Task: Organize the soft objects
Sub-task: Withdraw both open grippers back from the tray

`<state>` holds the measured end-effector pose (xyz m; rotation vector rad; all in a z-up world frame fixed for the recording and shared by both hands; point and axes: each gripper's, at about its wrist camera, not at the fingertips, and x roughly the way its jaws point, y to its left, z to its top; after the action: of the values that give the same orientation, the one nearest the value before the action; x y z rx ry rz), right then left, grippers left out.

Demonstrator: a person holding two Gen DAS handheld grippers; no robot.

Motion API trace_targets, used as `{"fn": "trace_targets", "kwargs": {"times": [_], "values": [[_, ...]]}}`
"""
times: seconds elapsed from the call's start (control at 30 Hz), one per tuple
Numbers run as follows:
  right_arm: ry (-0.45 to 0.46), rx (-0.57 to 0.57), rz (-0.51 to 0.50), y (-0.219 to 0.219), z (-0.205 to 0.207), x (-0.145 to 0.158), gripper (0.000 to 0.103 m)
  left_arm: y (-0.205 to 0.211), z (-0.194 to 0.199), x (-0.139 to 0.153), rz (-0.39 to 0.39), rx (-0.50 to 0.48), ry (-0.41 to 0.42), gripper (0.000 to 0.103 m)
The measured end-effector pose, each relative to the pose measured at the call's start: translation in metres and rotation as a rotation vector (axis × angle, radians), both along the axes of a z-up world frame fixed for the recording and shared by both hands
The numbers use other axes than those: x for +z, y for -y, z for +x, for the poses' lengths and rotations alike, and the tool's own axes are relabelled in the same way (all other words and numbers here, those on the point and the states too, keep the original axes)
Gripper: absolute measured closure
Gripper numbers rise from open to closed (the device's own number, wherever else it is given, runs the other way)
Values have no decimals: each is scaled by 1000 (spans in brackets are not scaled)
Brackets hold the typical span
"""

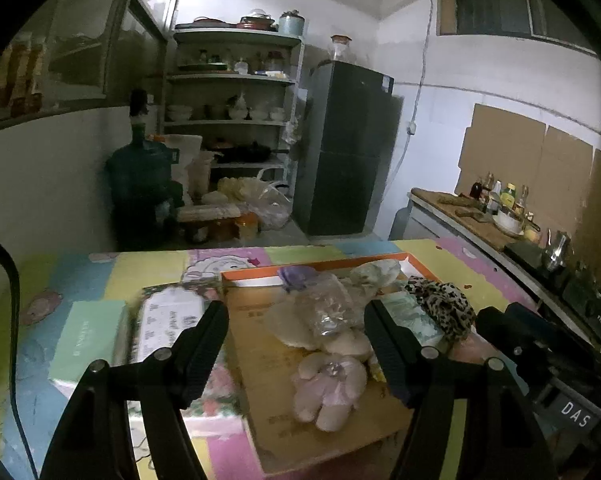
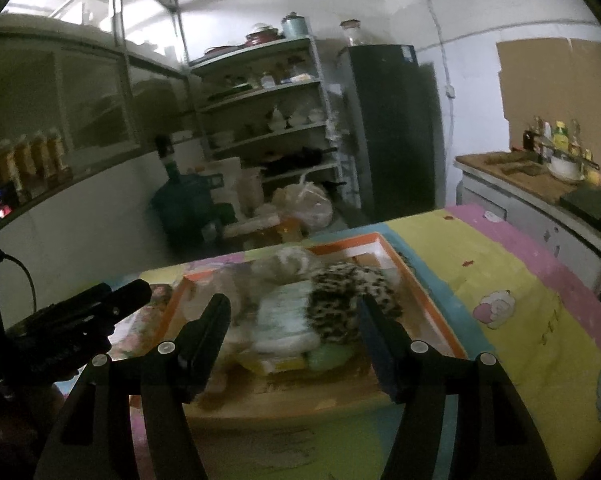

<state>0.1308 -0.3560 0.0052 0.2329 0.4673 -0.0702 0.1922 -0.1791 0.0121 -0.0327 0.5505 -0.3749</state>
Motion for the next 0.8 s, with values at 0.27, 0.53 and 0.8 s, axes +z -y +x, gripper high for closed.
{"fn": "trace_targets", "kwargs": {"times": [0.27, 0.53, 0.8], "values": [[26, 48, -29, -34, -11, 14, 36, -27, -23, 9, -16, 28, 22, 33], [56, 80, -54, -64, -28, 26, 36, -53, -49, 21, -33, 59, 54, 33], [85, 111, -80, -96, -50, 38, 36, -77, -80, 33, -40, 98, 88, 33]]}}
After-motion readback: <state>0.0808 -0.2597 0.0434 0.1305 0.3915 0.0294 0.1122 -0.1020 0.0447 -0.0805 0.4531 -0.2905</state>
